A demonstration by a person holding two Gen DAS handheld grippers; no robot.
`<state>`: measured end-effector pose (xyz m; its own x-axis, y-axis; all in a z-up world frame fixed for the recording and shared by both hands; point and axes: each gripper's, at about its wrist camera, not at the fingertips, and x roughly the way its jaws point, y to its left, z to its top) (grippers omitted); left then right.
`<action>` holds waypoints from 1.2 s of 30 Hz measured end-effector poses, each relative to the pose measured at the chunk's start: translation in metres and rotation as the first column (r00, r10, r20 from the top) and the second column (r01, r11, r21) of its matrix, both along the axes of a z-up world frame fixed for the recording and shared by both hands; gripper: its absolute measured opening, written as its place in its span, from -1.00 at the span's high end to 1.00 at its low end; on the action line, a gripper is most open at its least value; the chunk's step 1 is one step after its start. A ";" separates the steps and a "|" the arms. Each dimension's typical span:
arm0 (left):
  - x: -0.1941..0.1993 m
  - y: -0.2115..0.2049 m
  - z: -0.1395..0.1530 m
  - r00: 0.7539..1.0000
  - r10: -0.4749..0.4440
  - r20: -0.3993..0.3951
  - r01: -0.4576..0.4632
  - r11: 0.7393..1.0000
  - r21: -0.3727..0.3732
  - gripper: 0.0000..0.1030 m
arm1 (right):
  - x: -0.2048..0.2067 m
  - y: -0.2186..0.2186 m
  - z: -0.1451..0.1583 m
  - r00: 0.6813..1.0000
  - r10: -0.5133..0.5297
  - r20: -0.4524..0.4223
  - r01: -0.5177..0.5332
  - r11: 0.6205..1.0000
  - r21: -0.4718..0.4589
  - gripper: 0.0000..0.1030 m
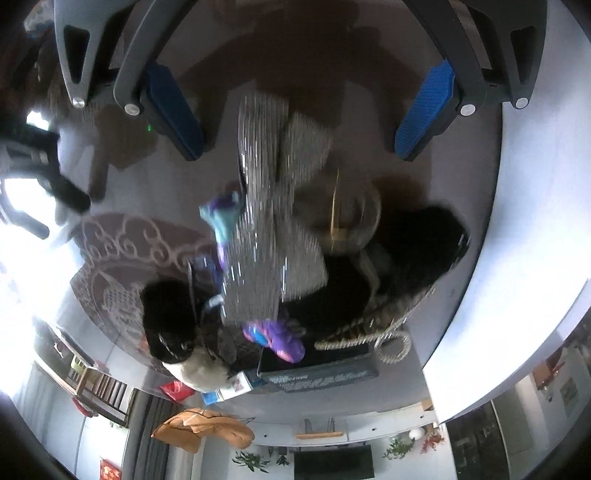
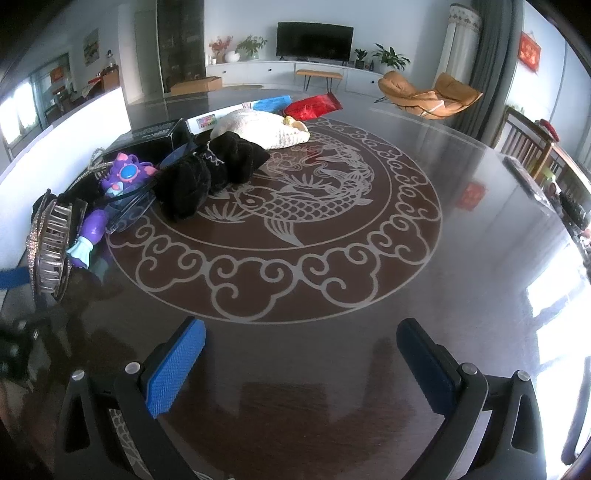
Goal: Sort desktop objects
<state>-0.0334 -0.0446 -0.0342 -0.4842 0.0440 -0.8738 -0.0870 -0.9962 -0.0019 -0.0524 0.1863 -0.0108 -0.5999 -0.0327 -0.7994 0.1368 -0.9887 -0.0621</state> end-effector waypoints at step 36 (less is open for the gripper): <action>-0.041 0.000 0.000 0.990 -0.089 -0.112 0.091 0.996 0.011 -1.00 | -0.001 0.004 -0.002 1.000 0.001 0.017 0.000 0.999 -0.035 -1.00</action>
